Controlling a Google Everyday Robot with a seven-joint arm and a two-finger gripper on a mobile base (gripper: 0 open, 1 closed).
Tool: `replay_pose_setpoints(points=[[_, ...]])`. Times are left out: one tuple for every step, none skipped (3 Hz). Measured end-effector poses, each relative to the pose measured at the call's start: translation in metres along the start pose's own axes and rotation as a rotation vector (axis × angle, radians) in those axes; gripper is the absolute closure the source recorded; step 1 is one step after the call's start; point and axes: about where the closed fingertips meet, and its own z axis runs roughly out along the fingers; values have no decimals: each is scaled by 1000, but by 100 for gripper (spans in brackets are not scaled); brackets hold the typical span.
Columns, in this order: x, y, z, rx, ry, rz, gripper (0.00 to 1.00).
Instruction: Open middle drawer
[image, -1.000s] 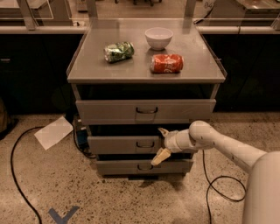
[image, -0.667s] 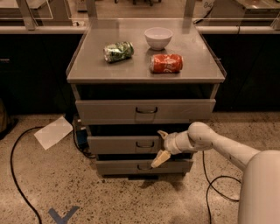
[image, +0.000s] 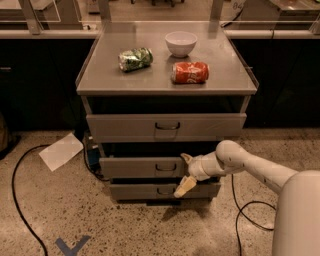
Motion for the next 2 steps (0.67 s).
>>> replay_pose_setpoints(points=[[-3, -1, 0, 0, -2, -8, 0], [-19, -24, 1, 13, -16, -68, 0]])
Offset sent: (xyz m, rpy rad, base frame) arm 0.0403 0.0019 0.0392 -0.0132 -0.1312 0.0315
